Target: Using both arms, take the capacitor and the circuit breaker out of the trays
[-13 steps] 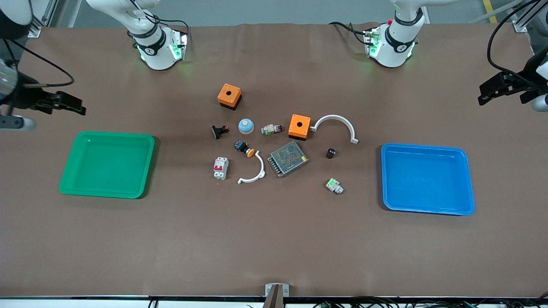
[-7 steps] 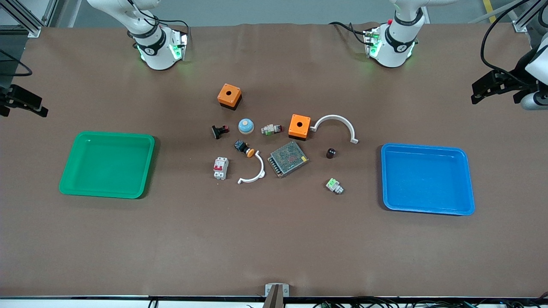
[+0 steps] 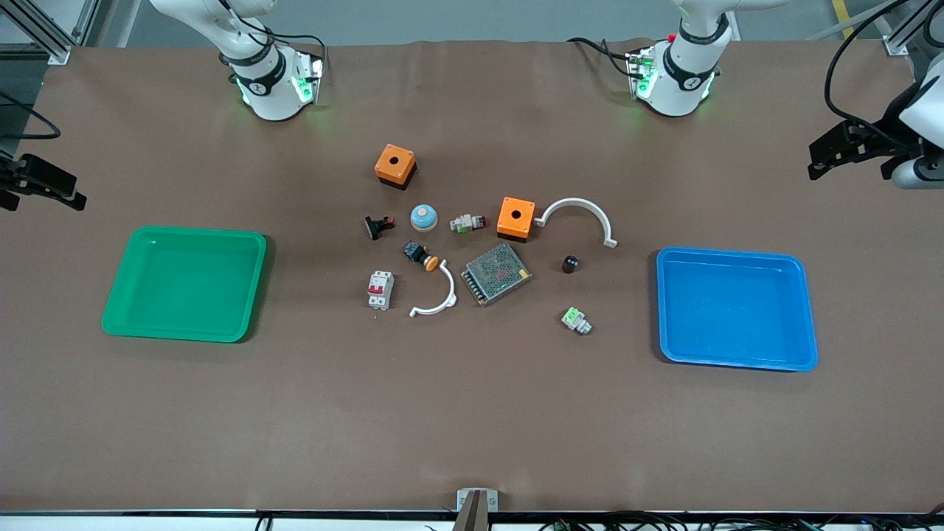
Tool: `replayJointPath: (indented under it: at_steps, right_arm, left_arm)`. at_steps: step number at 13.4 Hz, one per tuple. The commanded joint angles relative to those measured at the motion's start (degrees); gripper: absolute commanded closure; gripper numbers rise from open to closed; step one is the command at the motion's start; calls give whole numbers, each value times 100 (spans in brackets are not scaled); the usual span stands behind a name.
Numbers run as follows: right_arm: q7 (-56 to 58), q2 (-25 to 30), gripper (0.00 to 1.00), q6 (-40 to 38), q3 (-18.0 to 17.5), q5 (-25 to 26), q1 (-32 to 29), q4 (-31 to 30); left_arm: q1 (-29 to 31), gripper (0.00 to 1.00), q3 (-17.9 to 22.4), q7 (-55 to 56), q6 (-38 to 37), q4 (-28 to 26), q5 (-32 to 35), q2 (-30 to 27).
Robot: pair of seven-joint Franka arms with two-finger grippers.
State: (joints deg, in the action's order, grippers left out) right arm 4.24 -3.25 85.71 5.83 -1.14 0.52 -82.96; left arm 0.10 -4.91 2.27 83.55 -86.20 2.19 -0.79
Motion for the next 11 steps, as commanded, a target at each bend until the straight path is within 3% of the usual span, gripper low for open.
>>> replayJointPath:
  at_steps: [1,11]
  right_arm:
    - [68,-18,0,-2,-46,44,-43,131]
    - [59,88,0,-81,-64,27,106,78]
  left_arm:
    - [25,0,-37,-104,170,-90,-149,-35]
    - [51,0,-37,-104,242,-143,-69,-52]
